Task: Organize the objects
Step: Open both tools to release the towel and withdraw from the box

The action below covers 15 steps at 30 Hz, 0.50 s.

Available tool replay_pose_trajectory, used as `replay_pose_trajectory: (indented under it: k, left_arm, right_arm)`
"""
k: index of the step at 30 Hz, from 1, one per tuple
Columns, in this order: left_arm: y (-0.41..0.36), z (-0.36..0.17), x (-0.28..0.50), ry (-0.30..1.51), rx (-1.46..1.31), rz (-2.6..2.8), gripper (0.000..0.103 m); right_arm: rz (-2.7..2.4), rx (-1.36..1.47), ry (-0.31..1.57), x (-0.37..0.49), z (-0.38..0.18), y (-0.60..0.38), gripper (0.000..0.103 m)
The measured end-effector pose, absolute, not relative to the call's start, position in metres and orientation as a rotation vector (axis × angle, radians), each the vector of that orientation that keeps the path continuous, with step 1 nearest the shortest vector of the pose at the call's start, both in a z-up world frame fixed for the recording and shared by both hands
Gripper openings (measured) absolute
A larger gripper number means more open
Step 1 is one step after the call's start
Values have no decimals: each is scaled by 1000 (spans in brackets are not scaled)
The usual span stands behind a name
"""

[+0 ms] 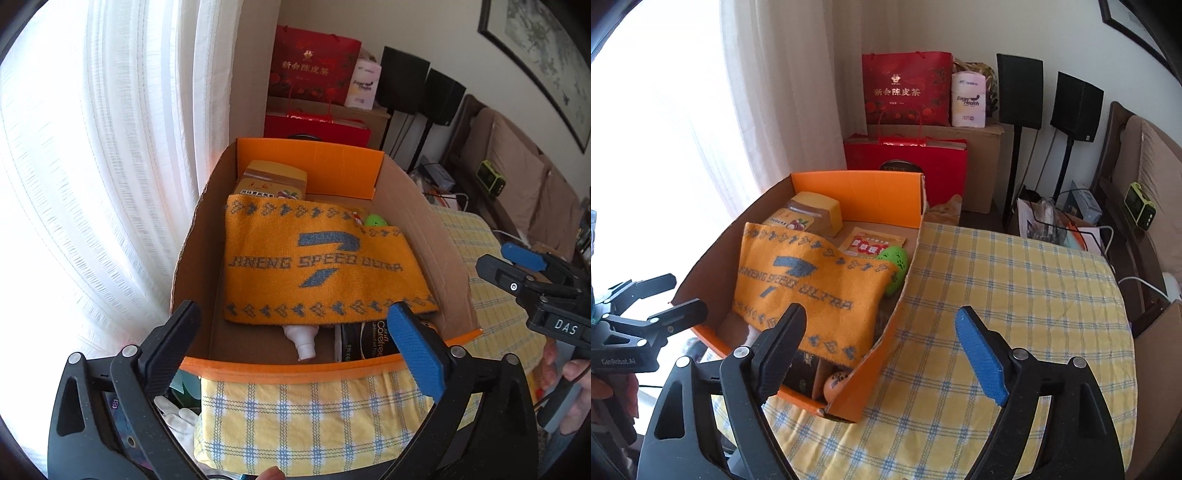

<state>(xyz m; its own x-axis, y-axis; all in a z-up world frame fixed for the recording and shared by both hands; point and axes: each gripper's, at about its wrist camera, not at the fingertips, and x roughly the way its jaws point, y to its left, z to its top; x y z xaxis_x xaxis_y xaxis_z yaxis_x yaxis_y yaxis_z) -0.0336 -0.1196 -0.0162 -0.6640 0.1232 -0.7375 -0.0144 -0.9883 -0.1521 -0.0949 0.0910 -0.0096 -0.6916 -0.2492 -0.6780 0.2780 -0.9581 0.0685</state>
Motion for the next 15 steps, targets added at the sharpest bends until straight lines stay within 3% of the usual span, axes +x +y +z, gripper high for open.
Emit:
replay_pose_trajectory:
  k: [5,10,15]
  left_arm:
    - [-109,-17,-21,-215,-1246,2791,103]
    - [-95,-16,-11,-205,-1228,2792,103]
    - [-80,-18,-2,-146,-1228,2840,103]
  right_arm:
    - [-2667,1057,91,-78,-11,100,90]
    - [-2703,1046,63,-62,-8,114,101]
    - [-2774,1001,96,-47,0,122,102]
